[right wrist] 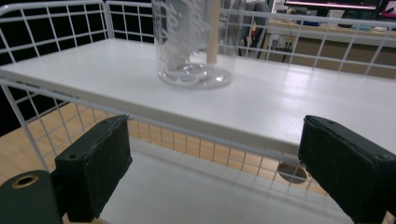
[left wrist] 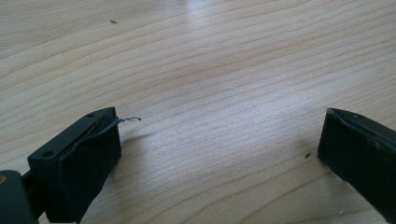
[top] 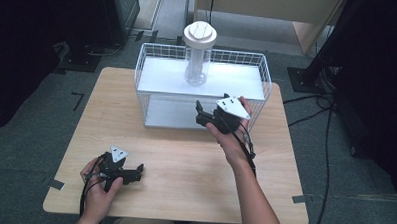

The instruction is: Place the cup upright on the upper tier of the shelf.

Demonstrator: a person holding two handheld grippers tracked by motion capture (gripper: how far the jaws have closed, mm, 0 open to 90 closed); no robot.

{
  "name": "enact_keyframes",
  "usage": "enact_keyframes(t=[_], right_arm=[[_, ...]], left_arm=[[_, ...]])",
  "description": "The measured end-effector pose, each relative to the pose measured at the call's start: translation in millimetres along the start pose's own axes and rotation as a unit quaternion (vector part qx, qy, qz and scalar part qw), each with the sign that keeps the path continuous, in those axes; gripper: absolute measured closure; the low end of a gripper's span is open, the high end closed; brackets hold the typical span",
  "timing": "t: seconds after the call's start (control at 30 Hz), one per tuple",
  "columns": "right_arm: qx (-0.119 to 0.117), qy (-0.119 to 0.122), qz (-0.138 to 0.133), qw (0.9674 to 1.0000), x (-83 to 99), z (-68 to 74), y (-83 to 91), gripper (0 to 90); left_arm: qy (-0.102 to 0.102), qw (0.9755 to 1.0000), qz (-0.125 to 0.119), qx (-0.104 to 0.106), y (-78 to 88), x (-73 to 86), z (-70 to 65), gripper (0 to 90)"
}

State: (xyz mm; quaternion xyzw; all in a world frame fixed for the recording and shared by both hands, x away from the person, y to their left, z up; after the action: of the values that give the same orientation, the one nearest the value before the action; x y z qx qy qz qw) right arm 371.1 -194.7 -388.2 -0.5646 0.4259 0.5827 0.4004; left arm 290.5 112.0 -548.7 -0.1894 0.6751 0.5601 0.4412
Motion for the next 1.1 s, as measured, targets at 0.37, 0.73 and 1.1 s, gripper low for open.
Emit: enact_keyframes(t=[0.37, 0.73, 1.1], right_arm=[[0.024, -0.013, 0.012, 0.9996, 26.3, -33.1, 33.7, 9.7], [0.06, -0.027, 0.024, 0.9975, 48.1, -68.6, 61.0, 10.0], [0.093, -0.039, 0.04, 0.994, 70.3, -99.5, 89.1, 10.3]], left_arm=[[0.0, 1.0, 0.001, 0.0, 0.1, 0.0, 0.0, 0.0], [0.002, 1.0, 0.0, 0.0, 0.0, 0.1, -0.2, 0.0], [0.001, 1.0, 0.0, 0.0, 0.1, 0.1, -0.2, 0.0]])
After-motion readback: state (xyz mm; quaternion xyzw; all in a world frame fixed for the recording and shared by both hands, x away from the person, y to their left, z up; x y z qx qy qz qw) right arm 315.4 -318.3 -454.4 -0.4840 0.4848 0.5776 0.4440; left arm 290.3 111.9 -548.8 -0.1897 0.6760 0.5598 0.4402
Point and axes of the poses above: each handheld gripper's, and its own axes: y roughly backward along the jaws, x roughly out of its underside, z roughly to its left, the point moved 4 cm from there along -y, roughly forward along the jaws, and after that the axes turned 11 degrees about -z, right-handed, at the moved point
